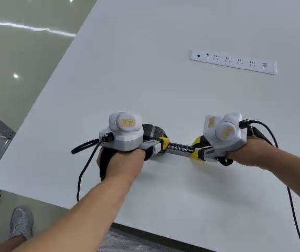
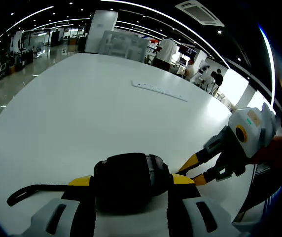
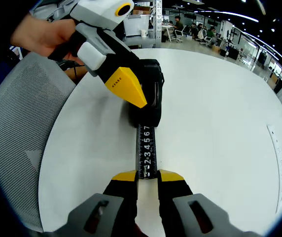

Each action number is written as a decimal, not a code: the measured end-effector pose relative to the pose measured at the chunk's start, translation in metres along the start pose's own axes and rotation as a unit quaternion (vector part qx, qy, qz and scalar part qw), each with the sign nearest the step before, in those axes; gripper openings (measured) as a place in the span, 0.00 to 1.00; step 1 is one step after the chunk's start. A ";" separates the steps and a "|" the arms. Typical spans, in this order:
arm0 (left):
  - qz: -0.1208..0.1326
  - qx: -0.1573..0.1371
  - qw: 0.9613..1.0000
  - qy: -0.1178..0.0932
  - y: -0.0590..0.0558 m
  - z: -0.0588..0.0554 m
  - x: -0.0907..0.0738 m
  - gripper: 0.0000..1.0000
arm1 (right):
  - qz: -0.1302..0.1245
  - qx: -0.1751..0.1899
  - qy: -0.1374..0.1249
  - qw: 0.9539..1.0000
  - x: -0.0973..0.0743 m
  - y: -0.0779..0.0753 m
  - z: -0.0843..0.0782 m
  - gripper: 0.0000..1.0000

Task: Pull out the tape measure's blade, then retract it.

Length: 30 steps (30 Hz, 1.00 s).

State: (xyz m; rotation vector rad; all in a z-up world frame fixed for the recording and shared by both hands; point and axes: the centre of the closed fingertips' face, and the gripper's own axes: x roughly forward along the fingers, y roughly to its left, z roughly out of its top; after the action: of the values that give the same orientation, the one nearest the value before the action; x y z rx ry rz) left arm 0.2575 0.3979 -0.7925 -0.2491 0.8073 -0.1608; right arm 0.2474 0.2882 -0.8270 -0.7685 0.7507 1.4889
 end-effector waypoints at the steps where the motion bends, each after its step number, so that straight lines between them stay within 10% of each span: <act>1: 0.000 0.000 1.000 0.000 0.000 0.000 0.000 0.54 | 0.000 -0.001 0.000 1.000 0.001 0.000 0.001 0.11; 30: -0.007 -0.007 1.000 0.000 -0.001 0.000 -0.001 0.53 | 0.004 -0.006 -0.003 1.000 0.013 -0.003 0.022 0.11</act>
State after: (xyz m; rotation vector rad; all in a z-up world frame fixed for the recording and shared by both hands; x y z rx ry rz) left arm 0.2571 0.3977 -0.7915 -0.2680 0.8064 -0.1680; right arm 0.2490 0.3140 -0.8253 -0.7705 0.7415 1.5039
